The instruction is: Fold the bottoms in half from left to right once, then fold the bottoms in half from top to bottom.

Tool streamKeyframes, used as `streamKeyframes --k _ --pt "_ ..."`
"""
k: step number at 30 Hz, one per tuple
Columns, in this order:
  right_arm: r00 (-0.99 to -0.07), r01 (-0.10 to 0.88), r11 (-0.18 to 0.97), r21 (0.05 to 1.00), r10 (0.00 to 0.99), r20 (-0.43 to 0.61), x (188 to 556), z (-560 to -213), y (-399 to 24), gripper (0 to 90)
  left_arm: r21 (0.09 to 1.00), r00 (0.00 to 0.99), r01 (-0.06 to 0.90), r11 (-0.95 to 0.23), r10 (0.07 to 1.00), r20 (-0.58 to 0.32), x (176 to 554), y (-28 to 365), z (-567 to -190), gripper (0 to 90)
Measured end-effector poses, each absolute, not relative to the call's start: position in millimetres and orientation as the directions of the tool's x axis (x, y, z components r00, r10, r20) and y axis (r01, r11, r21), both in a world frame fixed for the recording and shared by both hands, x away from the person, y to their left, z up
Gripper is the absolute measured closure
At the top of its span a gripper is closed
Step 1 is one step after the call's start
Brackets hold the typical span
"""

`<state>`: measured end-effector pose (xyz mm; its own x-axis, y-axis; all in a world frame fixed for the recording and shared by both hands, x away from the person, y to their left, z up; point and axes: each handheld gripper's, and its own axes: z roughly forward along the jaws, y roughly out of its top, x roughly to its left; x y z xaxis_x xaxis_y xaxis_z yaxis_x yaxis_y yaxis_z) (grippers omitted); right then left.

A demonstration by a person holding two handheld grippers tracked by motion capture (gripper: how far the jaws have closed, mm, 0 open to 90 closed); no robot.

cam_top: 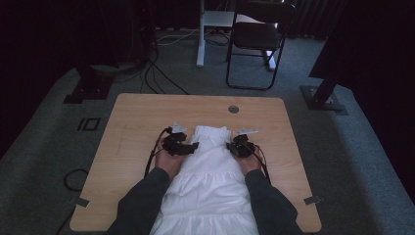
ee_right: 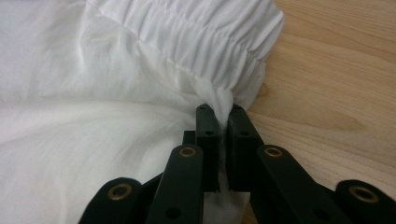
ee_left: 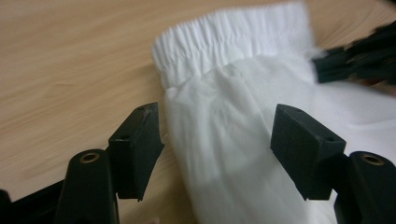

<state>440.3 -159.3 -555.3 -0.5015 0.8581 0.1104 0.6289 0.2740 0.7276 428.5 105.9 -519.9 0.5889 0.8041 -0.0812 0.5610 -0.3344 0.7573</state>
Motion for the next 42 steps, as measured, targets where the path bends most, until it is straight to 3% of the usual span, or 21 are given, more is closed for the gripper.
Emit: streamKeyframes --k 7,11,16,23,26,31,34,35,36,37,42 --pt "-0.501 0.629 0.268 0.73 0.857 0.116 440 -556 -160 84.9 0.721 0.56 0.598 -0.351 0.826 -0.063 442 89 -539 28.5" --pt "-0.503 0.63 0.268 0.729 0.856 0.119 441 -556 -160 84.9 0.697 0.536 0.637 -0.329 0.839 -0.095 451 91 -550 24.9" --pt "-0.502 0.631 0.267 0.728 0.856 0.122 441 -556 -161 84.9 0.718 0.548 0.617 -0.323 0.831 -0.098 455 89 -553 17.6" --pt "-0.502 0.632 0.262 0.729 0.855 0.129 441 -556 -161 85.0 0.708 0.57 0.626 -0.326 0.811 -0.13 456 85 -551 16.6" --pt "-0.502 0.631 0.26 0.731 0.855 0.129 440 -556 -161 85.0 0.7 0.58 0.607 -0.377 0.812 -0.066 455 79 -551 21.0" --pt "-0.507 0.633 0.261 0.729 0.851 0.136 441 -556 -162 83.2 0.71 0.568 0.597 -0.372 0.822 -0.046 457 87 -550 46.6" --pt "-0.543 0.652 0.264 0.71 0.817 0.195 447 -554 -166 69.3 0.722 0.574 0.587 -0.366 0.817 -0.052 456 92 -551 55.2" --pt "-0.543 0.652 0.264 0.71 0.817 0.195 447 -554 -166 69.3 0.722 0.574 0.587 -0.366 0.817 -0.052 456 92 -551 55.6" --pt "-0.549 0.656 0.271 0.705 0.812 0.199 449 -553 -166 64.0 0.725 0.575 0.581 -0.37 0.817 -0.044 456 92 -552 55.6" --pt "-0.524 0.663 0.27 0.699 0.833 0.175 454 -549 -167 45.7 0.726 0.575 0.579 -0.373 0.817 -0.039 455 91 -552 55.8" --pt "-0.536 0.663 0.274 0.697 0.823 0.186 465 -549 -159 26.5 0.73 0.57 0.577 -0.367 0.821 -0.037 454 91 -552 55.7"
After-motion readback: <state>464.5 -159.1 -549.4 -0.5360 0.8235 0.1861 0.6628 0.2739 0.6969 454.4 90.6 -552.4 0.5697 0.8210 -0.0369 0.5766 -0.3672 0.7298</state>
